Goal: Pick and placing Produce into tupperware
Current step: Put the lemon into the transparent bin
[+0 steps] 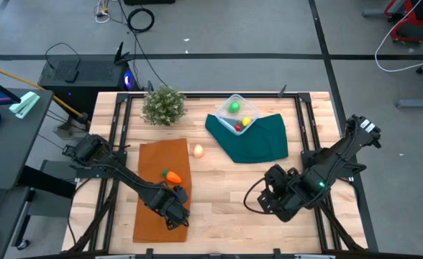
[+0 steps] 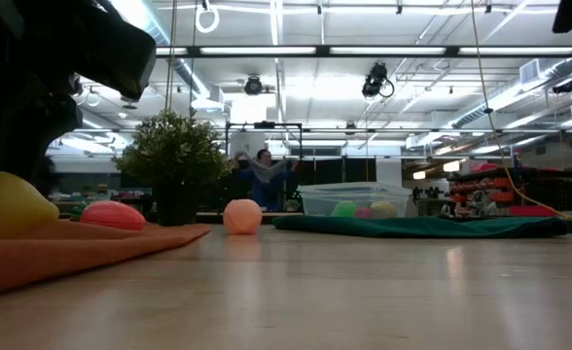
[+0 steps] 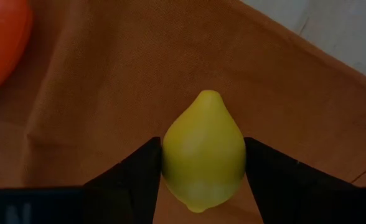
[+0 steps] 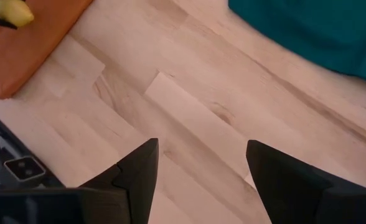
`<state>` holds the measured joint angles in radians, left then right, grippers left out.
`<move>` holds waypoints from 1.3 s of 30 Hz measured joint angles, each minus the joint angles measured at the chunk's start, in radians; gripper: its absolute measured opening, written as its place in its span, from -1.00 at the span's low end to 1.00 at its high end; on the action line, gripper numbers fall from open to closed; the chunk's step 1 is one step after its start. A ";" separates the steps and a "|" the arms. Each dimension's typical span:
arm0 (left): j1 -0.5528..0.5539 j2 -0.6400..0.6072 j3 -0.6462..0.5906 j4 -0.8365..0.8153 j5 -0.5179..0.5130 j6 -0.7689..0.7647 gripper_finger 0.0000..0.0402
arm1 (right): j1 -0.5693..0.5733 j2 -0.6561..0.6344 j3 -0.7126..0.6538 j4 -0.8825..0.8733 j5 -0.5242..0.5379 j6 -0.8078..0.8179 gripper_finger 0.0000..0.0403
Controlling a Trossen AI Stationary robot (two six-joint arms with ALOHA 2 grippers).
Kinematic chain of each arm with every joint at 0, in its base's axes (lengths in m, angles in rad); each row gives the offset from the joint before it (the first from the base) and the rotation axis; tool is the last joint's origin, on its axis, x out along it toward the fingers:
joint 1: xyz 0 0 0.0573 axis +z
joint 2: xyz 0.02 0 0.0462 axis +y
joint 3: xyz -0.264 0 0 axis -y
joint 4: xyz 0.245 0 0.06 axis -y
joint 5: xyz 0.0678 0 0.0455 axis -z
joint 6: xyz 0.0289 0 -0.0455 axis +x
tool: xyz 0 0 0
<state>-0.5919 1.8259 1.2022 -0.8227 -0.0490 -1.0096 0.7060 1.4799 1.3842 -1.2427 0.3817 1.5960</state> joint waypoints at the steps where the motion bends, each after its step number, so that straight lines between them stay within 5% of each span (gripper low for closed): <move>1: 0.002 0.000 0.000 0.000 0.000 0.000 0.05 | 0.010 0.000 0.000 0.000 0.000 0.007 0.04; 25: 0.316 0.000 0.382 0.012 -0.226 0.361 0.06 | 0.213 0.000 0.000 0.020 0.049 0.211 0.04; 39: 0.537 0.000 0.481 0.246 -0.270 0.472 0.04 | 0.267 -0.001 0.000 0.027 0.133 0.247 0.04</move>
<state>-0.0548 1.8256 1.6833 -0.5769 -0.3186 -0.5371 0.9726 1.4792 1.3842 -1.2161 0.5143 1.8427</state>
